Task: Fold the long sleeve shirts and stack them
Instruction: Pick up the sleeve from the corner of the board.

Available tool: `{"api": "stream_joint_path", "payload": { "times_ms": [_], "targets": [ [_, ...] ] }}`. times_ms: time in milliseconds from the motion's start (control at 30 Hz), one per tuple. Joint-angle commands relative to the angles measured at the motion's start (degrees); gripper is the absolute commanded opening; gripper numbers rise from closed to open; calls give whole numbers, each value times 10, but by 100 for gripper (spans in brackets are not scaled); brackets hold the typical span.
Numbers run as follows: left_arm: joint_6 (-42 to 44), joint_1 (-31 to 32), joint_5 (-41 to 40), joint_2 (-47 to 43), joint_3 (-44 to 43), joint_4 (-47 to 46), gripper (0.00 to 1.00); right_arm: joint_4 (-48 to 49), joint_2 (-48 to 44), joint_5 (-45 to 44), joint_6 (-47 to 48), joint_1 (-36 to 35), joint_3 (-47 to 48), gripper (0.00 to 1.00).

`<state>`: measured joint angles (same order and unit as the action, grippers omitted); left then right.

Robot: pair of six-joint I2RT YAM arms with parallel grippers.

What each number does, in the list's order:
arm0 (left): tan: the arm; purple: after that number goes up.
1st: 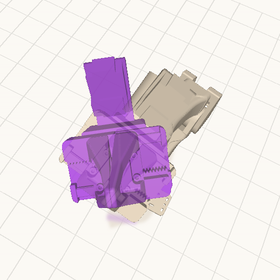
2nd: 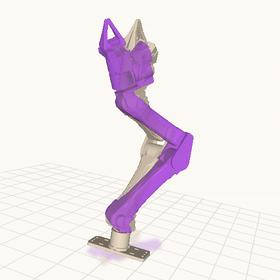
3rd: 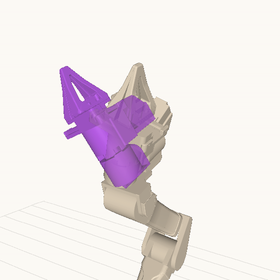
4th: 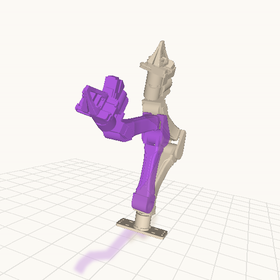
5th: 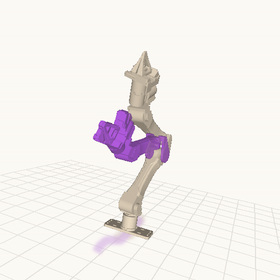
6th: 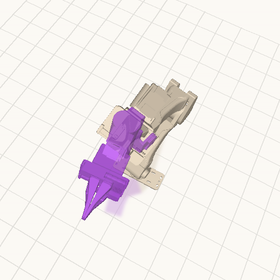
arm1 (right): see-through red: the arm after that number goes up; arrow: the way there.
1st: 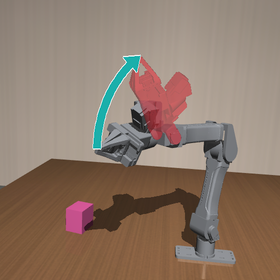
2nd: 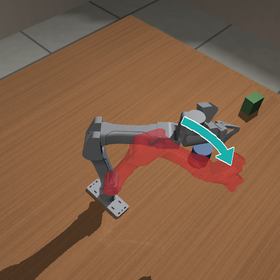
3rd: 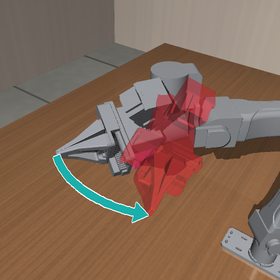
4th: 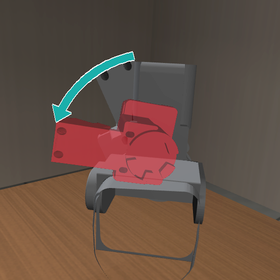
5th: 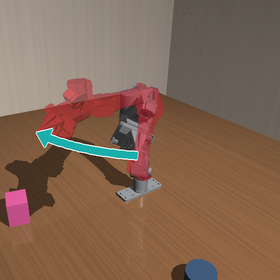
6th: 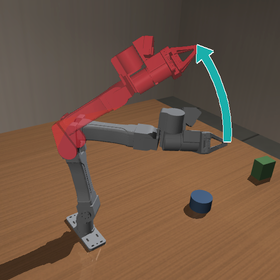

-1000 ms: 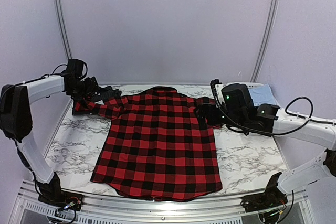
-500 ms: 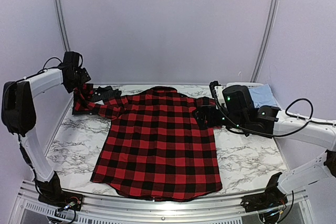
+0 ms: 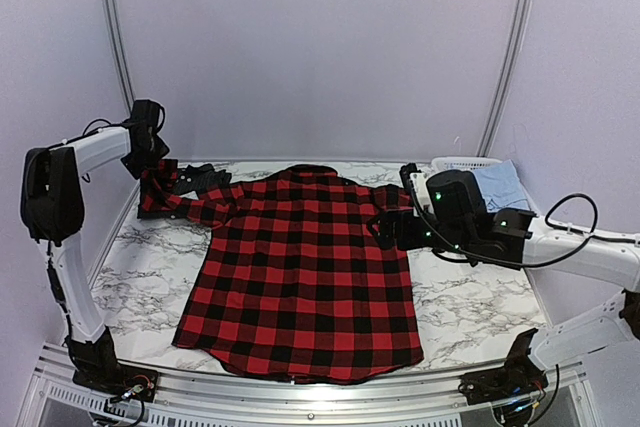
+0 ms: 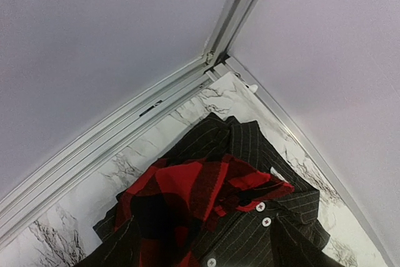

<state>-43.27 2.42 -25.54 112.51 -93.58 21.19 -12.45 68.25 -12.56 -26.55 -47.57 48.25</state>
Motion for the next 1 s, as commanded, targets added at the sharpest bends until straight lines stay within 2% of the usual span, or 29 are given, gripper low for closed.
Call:
{"api": "stream_joint_path", "payload": {
  "times_ms": [0,333,567,767,967],
  "targets": [
    [-68,0,-63,18,12,21,72,10,-24,9,-11,5,-5,98],
    [-55,0,-44,50,-4,7,38,3,-29,13,-14,5,-12,98],
    [-35,10,-20,28,20,-6,1,8,-23,18,-18,5,-15,98],
    [33,66,15,-34,53,-42,0,14,-4,15,-16,5,-10,98],
    [79,182,40,-116,131,-59,0,23,19,8,-11,5,0,98]
  ]
}}
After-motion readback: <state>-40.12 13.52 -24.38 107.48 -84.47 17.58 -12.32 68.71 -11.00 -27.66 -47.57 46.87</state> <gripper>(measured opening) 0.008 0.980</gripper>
